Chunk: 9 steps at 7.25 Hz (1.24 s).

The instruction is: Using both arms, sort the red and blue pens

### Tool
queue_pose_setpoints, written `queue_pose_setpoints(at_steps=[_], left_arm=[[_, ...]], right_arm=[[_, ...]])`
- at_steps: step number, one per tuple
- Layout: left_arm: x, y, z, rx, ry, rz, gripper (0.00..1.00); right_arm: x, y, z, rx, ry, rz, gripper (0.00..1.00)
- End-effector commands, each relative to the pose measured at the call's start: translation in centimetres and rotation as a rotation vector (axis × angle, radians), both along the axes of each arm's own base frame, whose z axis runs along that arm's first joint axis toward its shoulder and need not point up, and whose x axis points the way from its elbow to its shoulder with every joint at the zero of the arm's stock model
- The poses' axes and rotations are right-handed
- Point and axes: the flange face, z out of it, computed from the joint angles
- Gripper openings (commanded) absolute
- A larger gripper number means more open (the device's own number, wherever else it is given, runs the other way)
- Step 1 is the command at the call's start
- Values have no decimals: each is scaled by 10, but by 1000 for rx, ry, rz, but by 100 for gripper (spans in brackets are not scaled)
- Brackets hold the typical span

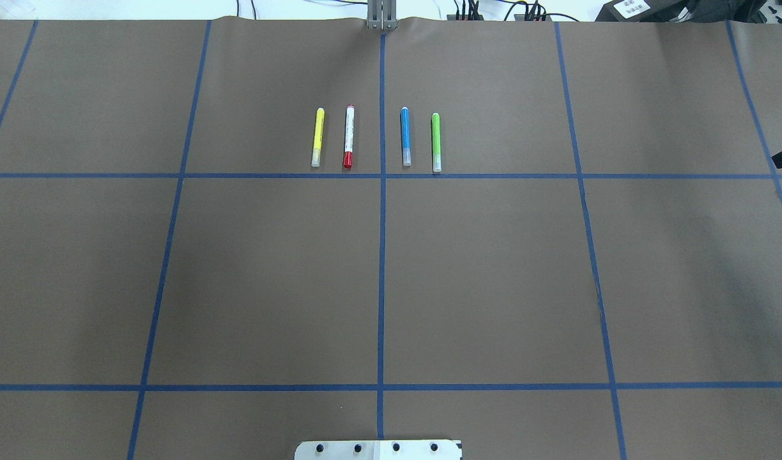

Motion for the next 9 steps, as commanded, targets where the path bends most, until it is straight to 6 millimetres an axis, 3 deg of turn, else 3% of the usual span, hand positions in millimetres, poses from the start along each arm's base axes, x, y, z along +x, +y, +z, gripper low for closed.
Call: queue_pose_setpoints(at_steps=[1,2,3,4,5,6,7,9], left_arm=[[87,-29,-72,-177,135,-51,100],[157,-18,-110,-176,162,23,100],[195,-9,-128,-147,175,77,100],[255,-3,-157,-114,184,158,100],[283,-23,-191,-122,184,103,100],[301,-37,-207,-216,206,2,100],[339,-42,-213,-319,213,-37,100],[427,-49,-242,-427,171,-114,100]], right_arm=[[-7,-11,-12,-4,-6,19,100],[-16,-17,-23,-5,-14,24,100],[-27,-20,-29,-12,-18,25,100],[-30,-20,-30,-11,-19,22,100],[-32,-20,-30,-11,-19,19,100],[-32,-20,-30,-12,-18,19,100],[-32,-20,-30,-11,-19,19,100],[-33,-20,-30,-12,-17,16,100]])
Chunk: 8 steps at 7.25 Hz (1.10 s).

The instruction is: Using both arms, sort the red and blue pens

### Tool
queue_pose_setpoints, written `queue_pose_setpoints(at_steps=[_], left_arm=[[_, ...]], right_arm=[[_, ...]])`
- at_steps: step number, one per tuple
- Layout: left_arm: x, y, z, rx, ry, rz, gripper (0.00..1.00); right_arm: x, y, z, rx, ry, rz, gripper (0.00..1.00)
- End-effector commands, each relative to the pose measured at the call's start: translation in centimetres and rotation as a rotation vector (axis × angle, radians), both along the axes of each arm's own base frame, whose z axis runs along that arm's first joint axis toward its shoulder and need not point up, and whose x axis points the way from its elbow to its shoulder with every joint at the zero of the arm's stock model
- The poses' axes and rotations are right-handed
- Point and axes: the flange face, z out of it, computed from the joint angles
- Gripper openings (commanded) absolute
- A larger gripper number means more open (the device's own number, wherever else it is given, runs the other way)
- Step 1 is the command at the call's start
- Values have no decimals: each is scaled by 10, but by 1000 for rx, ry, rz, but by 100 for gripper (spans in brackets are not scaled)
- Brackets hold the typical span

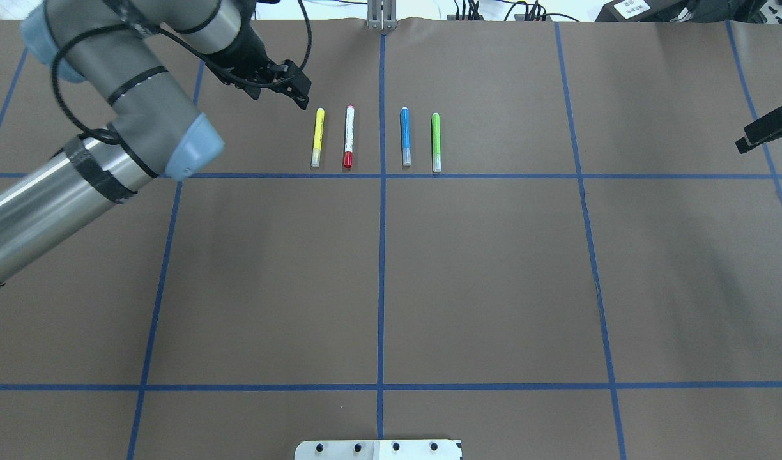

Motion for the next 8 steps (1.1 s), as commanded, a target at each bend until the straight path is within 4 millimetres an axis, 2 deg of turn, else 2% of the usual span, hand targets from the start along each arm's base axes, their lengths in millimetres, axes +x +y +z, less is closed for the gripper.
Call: queue_pose_setpoints(at_steps=[1,3,4,5,6,8], left_arm=[[93,0,-24,-81,-71,-55,100],[153,13,-12,-49,-155,-75,96],[164,16,-1,-54,-177,-73,83],[165,15,4,-59,-184,-72,74],[168,12,13,-68,-201,-75,74],[171,9,21,-74,-213,-76,61]], right_arm=[[-2,0,0,1,0,-3,100],[-5,1,0,1,2,-9,100],[-5,1,0,1,2,-9,100],[-6,1,0,1,2,-10,100],[-7,1,0,1,2,-12,100],[-8,1,1,0,2,-15,100]])
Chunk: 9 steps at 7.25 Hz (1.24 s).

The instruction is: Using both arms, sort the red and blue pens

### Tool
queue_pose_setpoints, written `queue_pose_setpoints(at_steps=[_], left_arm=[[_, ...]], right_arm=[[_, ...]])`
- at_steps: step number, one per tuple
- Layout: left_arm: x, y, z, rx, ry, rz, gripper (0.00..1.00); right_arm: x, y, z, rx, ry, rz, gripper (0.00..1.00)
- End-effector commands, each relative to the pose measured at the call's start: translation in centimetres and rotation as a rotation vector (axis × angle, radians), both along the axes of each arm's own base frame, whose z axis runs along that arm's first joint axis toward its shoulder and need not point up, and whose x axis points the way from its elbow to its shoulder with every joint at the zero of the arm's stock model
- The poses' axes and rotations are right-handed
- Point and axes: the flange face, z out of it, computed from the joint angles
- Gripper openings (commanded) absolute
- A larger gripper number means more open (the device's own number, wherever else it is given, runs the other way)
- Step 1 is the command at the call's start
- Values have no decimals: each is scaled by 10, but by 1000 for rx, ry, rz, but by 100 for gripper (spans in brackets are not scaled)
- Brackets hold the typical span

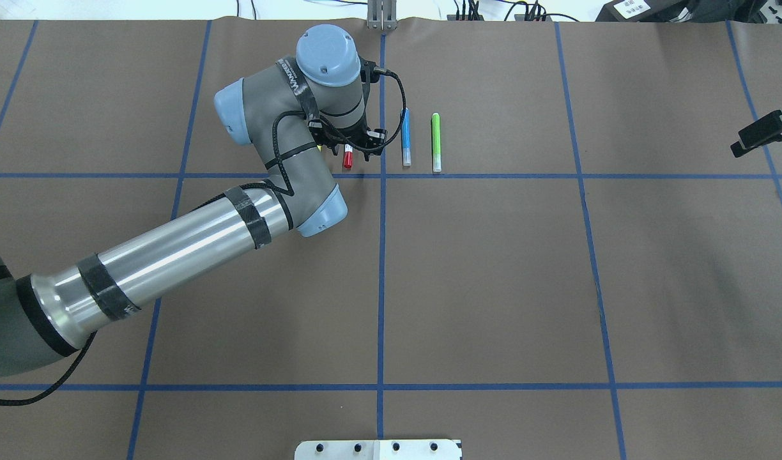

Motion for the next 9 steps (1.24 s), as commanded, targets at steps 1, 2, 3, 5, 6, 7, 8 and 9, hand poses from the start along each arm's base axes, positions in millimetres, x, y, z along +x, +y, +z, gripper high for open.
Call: queue_pose_setpoints(at_steps=[1,2,3,5,6,7,8,9], left_arm=[[4,-2,8,-9,-13,0,58],[6,-4,12,-13,-19,-1,52],[9,-6,17,-4,-20,-7,50],[9,-8,18,-1,-27,-14,45],[9,-8,16,0,-25,-14,39],[9,-8,13,1,-23,-14,30],[10,-7,12,2,-22,-13,26],[16,-1,12,2,-22,-5,18]], right_arm=[[-2,0,1,-1,0,-3,100],[-4,0,0,0,0,-6,100],[-5,-1,-2,3,-1,-8,100],[-6,-1,-1,2,-1,-10,100],[-6,-1,-2,3,-1,-10,100],[-6,-1,-2,3,-1,-10,100],[-6,-1,-2,3,-1,-10,100],[-6,-1,-2,3,-1,-10,100]])
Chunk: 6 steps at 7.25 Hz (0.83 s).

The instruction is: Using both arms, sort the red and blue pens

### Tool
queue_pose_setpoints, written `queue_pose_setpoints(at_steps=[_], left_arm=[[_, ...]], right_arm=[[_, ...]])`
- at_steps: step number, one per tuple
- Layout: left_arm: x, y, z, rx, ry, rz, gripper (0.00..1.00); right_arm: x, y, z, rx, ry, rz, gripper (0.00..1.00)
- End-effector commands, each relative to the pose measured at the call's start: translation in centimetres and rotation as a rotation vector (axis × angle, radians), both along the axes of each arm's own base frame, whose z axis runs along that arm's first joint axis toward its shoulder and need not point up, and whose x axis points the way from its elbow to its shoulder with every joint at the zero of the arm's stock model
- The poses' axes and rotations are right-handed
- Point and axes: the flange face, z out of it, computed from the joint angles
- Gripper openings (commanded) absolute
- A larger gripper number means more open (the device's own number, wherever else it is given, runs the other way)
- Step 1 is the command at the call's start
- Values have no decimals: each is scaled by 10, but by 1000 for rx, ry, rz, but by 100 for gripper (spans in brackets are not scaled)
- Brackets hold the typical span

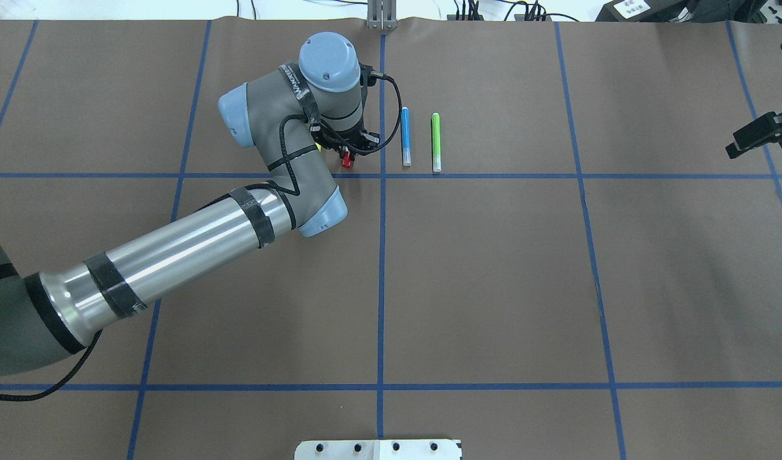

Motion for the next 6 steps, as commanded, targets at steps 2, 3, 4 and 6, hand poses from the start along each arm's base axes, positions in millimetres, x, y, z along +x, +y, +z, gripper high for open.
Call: queue_pose_setpoints(at_steps=[2,3,4,6], left_arm=[[6,6,1,-2,-2,8,16],[6,6,-1,0,0,8,16],[5,6,0,-1,-1,8,17],[6,6,0,-1,-1,8,18]], right_arm=[[0,0,0,0,0,0,100],[0,0,0,0,0,0,100],[0,0,0,0,0,0,100],[0,0,0,0,0,0,100]])
